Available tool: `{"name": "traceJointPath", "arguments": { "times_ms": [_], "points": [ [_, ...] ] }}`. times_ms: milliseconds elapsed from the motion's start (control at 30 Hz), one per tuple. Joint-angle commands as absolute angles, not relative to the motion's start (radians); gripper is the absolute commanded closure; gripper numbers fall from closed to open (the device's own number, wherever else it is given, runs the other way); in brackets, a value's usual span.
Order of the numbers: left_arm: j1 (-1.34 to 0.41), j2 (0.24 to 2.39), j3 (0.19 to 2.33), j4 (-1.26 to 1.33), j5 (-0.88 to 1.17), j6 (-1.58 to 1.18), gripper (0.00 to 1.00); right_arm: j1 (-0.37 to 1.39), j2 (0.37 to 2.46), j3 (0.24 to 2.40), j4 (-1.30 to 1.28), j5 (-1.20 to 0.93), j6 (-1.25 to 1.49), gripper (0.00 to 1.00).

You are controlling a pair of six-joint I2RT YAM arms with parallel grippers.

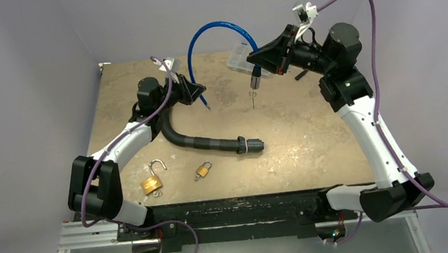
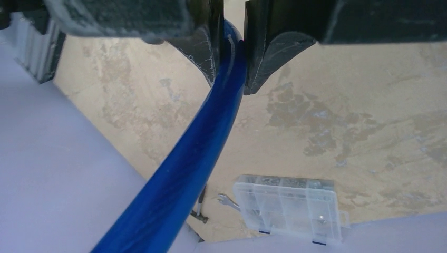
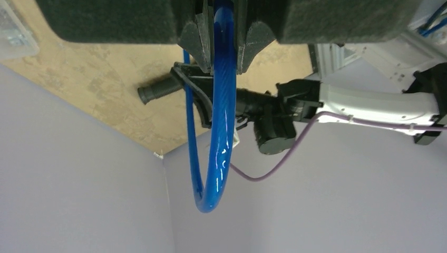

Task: Lock with the key
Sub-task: Lock the lock.

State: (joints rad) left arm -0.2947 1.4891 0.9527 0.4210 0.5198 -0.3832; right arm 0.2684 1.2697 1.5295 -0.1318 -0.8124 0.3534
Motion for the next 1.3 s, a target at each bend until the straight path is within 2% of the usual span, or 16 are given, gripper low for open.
{"name": "traceJointPath", "arguments": {
  "times_ms": [0, 133, 300, 533, 667, 1267],
  "points": [
    [-0.29, 1.409, 0.95, 0.573, 0.495, -0.68, 1.0, 0.268, 1.27, 1.408, 0.167, -0.717, 0.424, 1.0],
    [-0.278, 1.41, 1.046, 0.554, 0.505, -0.814, 1.0, 0.29, 1.314, 1.241, 0.408, -0.608, 0.59, 1.0],
    [-0.276, 1.417, 1.163, 0.373, 0.425, -0.909, 1.0, 0.31, 1.368, 1.096, 0.695, -0.565, 0.804, 1.0],
    [-0.284, 1.434, 1.203, 0.415, 0.429, -1.051, 1.0, 0.315, 1.457, 1.018, 0.94, -0.477, 0.999, 1.0],
    [-0.285, 1.455, 1.182, 0.526, 0.456, -1.16, 1.0, 0.316, 1.525, 0.989, 1.106, -0.46, 1.11, 1.0],
    [-0.321, 1.442, 1.121, 0.595, 0.468, -1.182, 1.0, 0.345, 1.563, 0.973, 1.151, -0.459, 1.131, 1.0]
  ]
}}
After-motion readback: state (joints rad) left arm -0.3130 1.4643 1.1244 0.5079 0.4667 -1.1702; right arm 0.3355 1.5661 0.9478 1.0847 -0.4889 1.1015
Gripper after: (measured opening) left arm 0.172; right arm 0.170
